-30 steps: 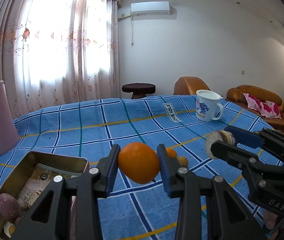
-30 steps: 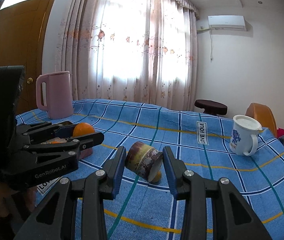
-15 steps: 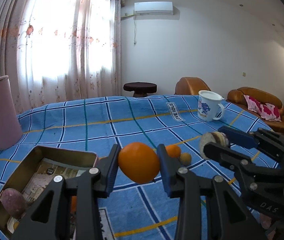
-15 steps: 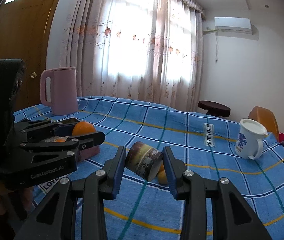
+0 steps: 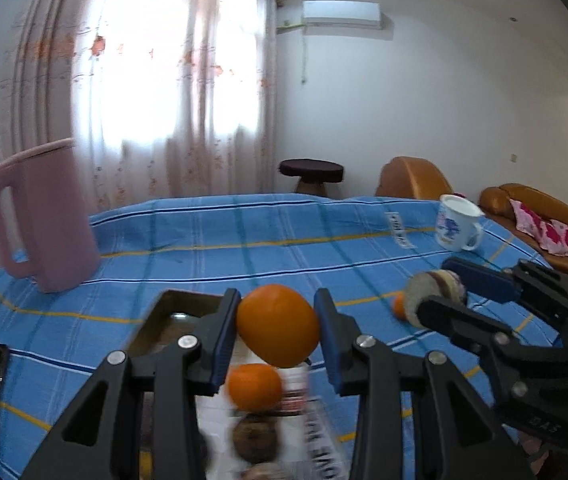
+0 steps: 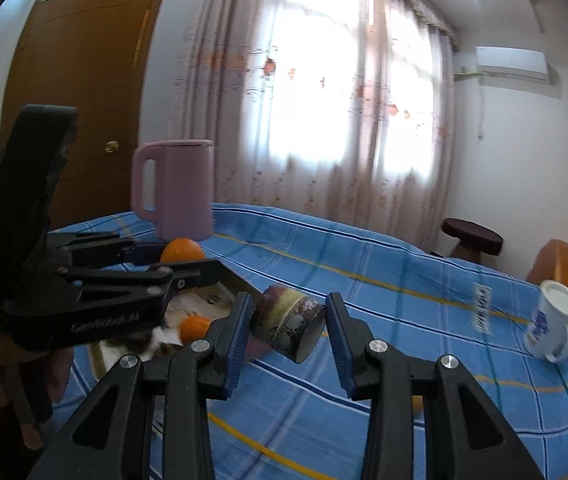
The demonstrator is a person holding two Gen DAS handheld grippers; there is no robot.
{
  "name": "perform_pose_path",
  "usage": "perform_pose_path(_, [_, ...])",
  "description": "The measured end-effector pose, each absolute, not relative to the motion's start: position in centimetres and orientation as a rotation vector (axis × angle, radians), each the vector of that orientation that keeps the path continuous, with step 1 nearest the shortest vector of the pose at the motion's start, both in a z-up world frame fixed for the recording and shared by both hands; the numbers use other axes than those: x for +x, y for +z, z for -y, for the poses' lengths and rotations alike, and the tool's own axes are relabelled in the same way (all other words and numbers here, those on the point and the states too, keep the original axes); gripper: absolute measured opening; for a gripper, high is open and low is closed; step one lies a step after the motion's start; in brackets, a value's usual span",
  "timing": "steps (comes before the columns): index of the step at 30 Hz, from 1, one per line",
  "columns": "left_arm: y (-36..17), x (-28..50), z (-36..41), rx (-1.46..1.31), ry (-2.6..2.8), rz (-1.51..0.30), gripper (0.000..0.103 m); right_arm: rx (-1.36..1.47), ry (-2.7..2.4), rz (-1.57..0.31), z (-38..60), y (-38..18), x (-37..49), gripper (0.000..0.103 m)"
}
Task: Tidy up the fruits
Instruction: 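Carry the orange and jar over the tin with both tools, then open both tools to drop the orange and jar into the tin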
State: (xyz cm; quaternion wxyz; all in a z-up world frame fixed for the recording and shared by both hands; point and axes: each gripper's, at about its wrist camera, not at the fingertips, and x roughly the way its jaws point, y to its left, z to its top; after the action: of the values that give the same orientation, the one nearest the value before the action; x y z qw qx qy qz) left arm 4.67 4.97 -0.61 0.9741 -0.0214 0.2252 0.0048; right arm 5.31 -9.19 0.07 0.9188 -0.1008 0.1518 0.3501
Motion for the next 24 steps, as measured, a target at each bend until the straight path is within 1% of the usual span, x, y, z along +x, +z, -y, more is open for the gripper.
perform_pose_path(5, [-0.5,5.2,-8.5,-0.056,0.061,-0.481,0.039,-0.22,0.799,-0.321,5.8,0.2,4.4,0.04])
perform_pose_path(10, [-1.5,6.5,-10.8,-0.078,0.083,-0.531,0.039,-0.245,0.867,-0.351,3.0,-0.7,3.4,0.04])
perform_pose_path(14, [-2.4,6.8,-12.0,-0.1,0.101,-0.567,0.039,-0.236,0.903,-0.412,1.3,-1.8,3.5,0.04])
perform_pose_path(24, [-2.9,6.8,-13.5,-0.11,0.153,-0.591,0.039,-0.288,0.95,-0.485,-1.3,-3.4,3.0,0.04])
